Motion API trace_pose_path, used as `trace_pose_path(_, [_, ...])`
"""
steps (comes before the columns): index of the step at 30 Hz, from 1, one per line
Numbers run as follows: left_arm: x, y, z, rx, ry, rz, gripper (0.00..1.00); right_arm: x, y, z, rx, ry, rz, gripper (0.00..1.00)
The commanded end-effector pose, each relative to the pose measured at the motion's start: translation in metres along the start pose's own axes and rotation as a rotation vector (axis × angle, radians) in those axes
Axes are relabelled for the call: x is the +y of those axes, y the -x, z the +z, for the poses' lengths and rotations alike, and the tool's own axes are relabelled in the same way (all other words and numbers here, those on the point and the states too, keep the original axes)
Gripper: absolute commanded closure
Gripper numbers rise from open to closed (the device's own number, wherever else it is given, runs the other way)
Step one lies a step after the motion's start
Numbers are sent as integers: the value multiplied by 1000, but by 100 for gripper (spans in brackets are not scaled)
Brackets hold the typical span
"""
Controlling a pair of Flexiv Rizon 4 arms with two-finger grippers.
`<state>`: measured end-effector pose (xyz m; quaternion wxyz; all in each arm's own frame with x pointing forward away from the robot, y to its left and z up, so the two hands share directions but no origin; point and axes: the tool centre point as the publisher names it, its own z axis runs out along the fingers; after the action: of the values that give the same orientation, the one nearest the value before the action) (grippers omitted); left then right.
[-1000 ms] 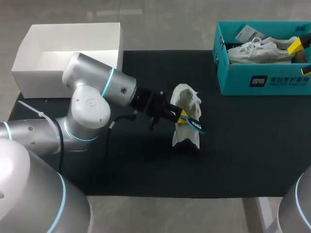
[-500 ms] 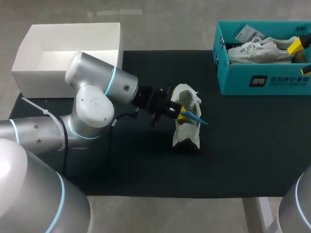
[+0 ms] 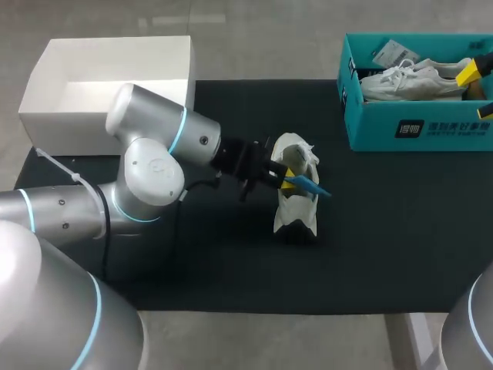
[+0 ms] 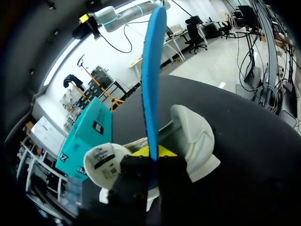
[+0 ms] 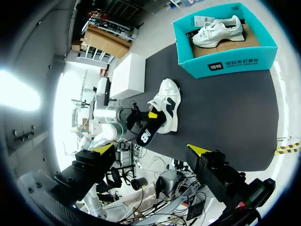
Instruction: Take the shoe out of the shoebox, open the shoe tongue, remove and reinsert the insole, then place the shoe into the shoebox
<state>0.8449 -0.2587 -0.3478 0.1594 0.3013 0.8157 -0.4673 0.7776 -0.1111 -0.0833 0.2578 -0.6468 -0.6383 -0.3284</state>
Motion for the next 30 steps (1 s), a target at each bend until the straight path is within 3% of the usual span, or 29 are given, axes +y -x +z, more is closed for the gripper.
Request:
trace_pose_path(1, [-11,0,-5,-8,-11,9,86,1,0,0,-2,-2,1,0])
trace_pose_path(9, [-31,-5,-12,2,-49,39,83,1,0,0,-2,-2,1,0])
trace_pose_path(12, [-35,-5,-14,3,-54,45,88,1,0,0,-2,-2,1,0])
trace_pose_path(14, [-36,-6,-15,6,-55,46,100,1,0,0,-2,-2,1,0])
trace_pose_path(21, [-23,-9,-7,27,-13,37,100,1,0,0,-2,-2,1,0])
trace_pose_path(30, [-5,1,3,27,59,105,100,1,0,0,-2,-2,1,0])
